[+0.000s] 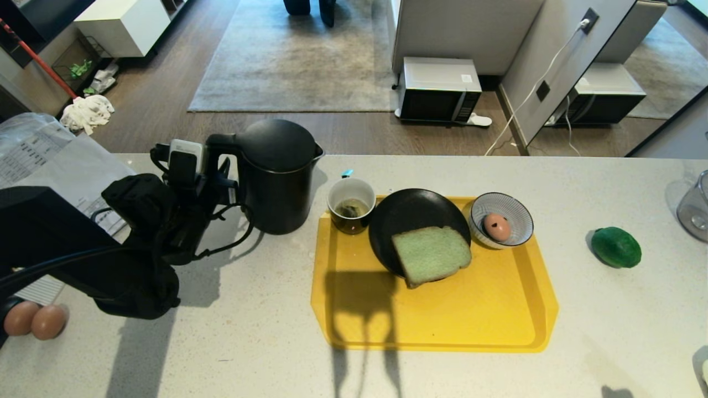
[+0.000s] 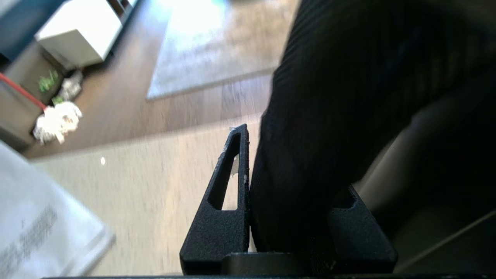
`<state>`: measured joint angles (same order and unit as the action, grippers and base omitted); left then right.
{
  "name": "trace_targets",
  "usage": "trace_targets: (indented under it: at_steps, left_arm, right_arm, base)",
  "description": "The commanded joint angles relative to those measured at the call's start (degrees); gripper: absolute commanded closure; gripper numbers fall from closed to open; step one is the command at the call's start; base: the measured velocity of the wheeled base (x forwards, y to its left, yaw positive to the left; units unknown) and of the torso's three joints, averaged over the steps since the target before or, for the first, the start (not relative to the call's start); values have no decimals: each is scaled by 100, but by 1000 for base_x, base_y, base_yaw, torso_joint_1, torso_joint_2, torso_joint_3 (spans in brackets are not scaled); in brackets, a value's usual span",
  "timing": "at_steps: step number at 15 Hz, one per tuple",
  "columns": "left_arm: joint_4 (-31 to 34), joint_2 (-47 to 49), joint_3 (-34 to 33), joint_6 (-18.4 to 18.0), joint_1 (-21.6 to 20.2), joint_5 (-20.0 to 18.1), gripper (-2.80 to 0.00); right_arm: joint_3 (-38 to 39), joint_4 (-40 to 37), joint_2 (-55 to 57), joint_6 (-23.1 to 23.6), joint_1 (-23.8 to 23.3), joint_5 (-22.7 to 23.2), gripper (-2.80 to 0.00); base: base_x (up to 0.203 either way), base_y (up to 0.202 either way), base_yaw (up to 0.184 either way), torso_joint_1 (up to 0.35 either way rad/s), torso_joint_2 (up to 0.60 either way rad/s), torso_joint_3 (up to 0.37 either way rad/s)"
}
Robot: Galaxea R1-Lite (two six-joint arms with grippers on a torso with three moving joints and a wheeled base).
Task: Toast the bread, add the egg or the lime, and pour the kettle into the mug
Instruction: Put the kettle back
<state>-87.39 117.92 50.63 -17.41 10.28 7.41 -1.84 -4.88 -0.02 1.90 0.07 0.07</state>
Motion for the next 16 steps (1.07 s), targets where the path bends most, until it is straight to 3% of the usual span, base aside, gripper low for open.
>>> trace_targets:
  at_steps: [1,7,16]
  left_arm:
    - [-27,-153,-541,-22,-2,6,0]
    - [-27,-436,-1510,-28,-95,12,0]
    - [-27,-428,-1600,-26,-114,14,0]
  right_arm:
    - [0,-5,2,3,1,1,0]
    - [0,-5,2,3,1,1,0]
    - [0,-5,2,5,1,1,0]
  base:
    - [0,0,0,0,0,0]
    - [0,0,0,0,0,0]
    - [0,0,0,0,0,0]
